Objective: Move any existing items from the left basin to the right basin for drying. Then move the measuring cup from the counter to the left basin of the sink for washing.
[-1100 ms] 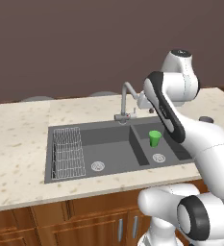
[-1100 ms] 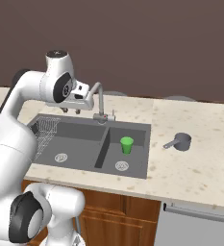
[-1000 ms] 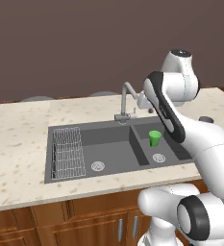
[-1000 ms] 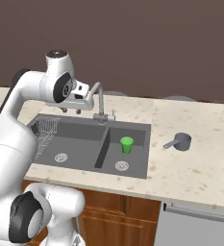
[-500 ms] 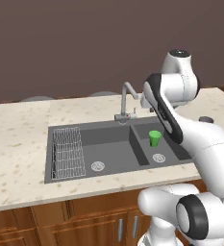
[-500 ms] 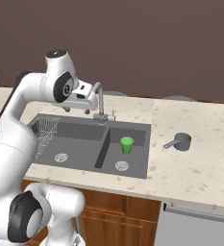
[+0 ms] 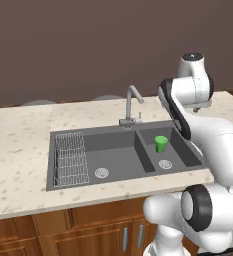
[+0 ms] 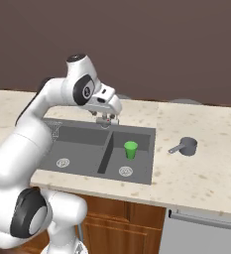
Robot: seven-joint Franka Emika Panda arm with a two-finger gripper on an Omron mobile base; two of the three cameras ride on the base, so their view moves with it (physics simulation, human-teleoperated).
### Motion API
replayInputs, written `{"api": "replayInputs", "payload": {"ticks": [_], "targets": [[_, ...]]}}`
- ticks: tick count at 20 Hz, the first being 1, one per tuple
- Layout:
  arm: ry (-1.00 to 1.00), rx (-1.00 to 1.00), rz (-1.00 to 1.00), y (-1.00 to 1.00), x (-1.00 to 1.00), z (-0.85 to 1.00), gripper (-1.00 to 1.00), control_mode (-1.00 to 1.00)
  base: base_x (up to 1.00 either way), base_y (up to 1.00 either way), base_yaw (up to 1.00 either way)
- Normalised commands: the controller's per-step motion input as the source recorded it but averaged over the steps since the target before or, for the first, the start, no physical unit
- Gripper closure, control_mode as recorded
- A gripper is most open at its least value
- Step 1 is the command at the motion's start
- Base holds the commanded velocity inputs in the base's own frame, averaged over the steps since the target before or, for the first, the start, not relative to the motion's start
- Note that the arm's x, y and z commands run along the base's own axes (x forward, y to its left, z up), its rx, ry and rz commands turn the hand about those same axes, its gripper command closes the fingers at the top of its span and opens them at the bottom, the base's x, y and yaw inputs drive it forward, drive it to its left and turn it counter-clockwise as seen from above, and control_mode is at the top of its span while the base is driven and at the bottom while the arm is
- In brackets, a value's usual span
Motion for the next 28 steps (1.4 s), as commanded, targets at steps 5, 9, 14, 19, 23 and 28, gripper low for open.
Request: {"api": "replayInputs", "payload": {"ticks": [5,9,14,19,23,28], "targets": [[0.00,0.00,-0.19,-0.80,0.39,-0.10,-1.00,-1.00,0.00,0.00,0.00],[0.00,0.00,-0.12,-0.75,0.43,-0.20,-1.00,-1.00,0.00,0.00,0.00],[0.00,0.00,-0.07,-0.71,0.41,-0.33,-1.00,-1.00,0.00,0.00,0.00],[0.05,0.07,0.00,-0.76,0.40,-0.46,-1.00,-1.00,0.00,0.00,0.00],[0.01,0.05,-0.02,-0.63,0.29,-0.54,-1.00,-1.00,0.00,0.00,0.00],[0.00,0.02,-0.01,-0.48,0.26,-0.48,-1.00,-1.00,0.00,0.00,0.00]]}}
